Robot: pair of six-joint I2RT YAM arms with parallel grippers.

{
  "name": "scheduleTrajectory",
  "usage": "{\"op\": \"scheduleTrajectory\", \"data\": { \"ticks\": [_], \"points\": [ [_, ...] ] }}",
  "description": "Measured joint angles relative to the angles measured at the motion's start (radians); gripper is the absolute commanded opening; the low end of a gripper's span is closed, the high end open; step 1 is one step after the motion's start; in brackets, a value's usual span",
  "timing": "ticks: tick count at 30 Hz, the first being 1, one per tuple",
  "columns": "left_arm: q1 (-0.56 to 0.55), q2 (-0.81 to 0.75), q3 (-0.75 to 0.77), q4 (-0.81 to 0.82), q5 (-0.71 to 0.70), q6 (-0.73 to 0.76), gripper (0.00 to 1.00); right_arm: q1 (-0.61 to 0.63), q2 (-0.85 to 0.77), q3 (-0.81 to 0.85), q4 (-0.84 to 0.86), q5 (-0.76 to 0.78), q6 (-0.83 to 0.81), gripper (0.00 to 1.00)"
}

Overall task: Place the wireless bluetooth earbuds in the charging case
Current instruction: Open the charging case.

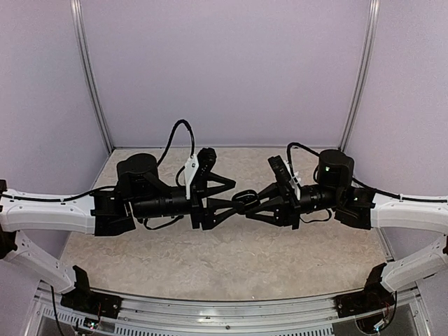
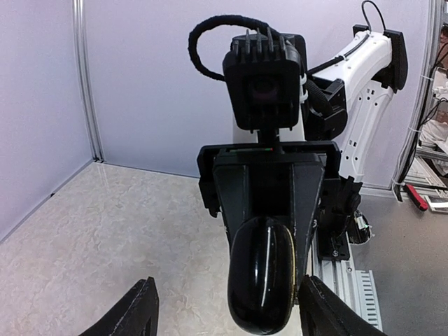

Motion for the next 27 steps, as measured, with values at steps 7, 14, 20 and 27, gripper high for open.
{"op": "scheduleTrajectory", "data": {
  "ticks": [7, 14, 20, 27],
  "points": [
    [0.007, 0.0, 0.006, -0.004, -0.009, -0.012, 0.68, 0.009, 0.0, 0.001, -0.002, 0.006, -0.013, 0.02],
    [0.017, -0.002, 0.006, -0.004, -0.009, -0.046, 0.68, 0.013, 0.0, 0.002, -0.002, 0.026, -0.031, 0.02],
    [0.056, -0.026, 0.006, 0.005, -0.045, -0.068, 0.68, 0.029, 0.0, 0.003, -0.011, 0.003, -0.035, 0.02],
    [0.064, -0.045, 0.004, 0.023, -0.074, -0.07, 0.71, 0.034, 0.0, 0.004, -0.014, -0.017, -0.035, 0.02]
  ]
}}
